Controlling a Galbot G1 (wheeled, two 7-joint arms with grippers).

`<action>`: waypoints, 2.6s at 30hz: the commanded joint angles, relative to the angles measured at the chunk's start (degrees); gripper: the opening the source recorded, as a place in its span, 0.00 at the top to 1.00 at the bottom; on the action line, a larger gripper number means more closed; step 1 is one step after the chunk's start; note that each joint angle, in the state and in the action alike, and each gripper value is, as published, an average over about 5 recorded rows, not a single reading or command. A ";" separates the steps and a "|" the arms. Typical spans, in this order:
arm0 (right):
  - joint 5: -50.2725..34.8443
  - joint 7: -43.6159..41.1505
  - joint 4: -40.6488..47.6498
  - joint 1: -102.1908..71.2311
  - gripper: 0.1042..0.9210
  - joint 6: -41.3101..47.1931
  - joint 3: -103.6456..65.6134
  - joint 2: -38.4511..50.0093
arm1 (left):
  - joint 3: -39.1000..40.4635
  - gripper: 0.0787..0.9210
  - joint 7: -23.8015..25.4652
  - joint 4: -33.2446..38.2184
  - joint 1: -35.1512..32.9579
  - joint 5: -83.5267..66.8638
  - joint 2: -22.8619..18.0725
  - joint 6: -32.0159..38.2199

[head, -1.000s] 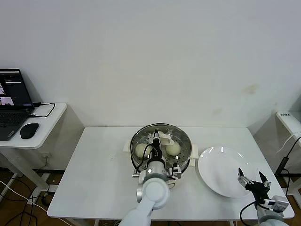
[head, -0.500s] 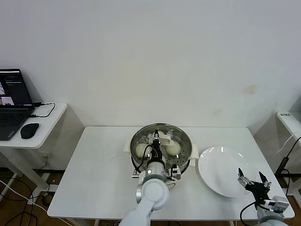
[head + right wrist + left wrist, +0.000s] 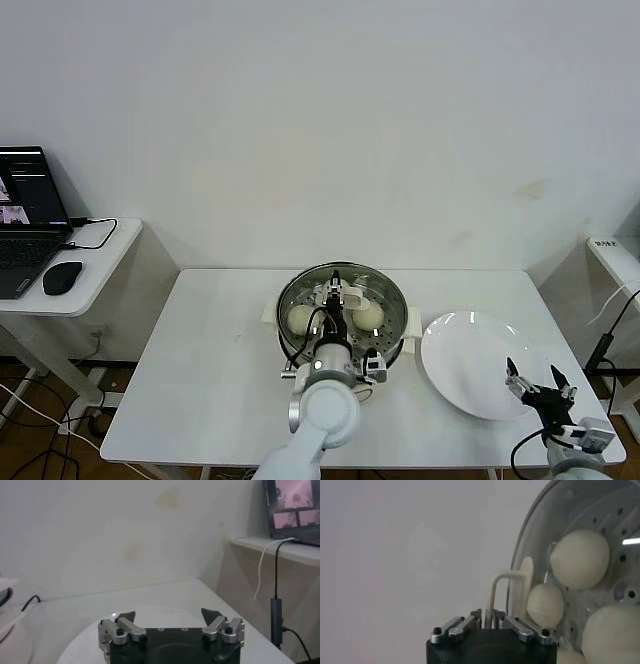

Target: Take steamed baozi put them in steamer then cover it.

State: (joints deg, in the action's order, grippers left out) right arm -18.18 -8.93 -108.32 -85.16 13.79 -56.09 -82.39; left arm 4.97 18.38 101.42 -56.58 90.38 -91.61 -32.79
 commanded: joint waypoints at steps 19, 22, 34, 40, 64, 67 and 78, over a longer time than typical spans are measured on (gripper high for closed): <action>0.22 -0.13 0.18 -1.02 0.12 -0.26 -0.33 0.51 | -0.06 0.12 5.19 9.98 -3.18 -1.27 2.61 -0.08; 0.15 -0.20 -0.04 -1.38 0.12 -0.25 -0.45 0.77 | -0.31 0.12 5.80 11.79 -4.32 -1.12 3.41 0.02; -1.47 0.08 -3.89 -5.66 0.12 0.52 3.28 2.87 | -9.64 0.12 7.52 28.25 -10.78 -11.96 11.46 2.30; -2.34 1.23 -8.51 -11.81 0.12 -1.03 10.25 8.93 | -25.38 0.12 -2.58 31.88 -15.15 -41.72 17.45 6.20; 2.20 2.30 -10.03 -11.56 0.12 -0.70 17.41 8.48 | -39.90 0.12 -20.92 17.21 -43.57 -83.73 8.86 27.41; 2.28 2.31 -10.16 -11.94 0.12 -1.07 17.86 7.86 | -39.68 0.12 -20.78 18.65 -44.94 -83.71 8.07 26.43; 2.25 2.19 -11.21 -11.95 0.12 -1.52 18.28 7.08 | -39.07 0.12 -21.14 21.87 -47.31 -83.67 7.50 24.23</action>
State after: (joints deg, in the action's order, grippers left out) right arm -16.53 -6.69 -118.45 -96.66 11.98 -38.89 -75.30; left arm -33.17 -1.22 121.83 -99.35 10.69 -83.23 -8.50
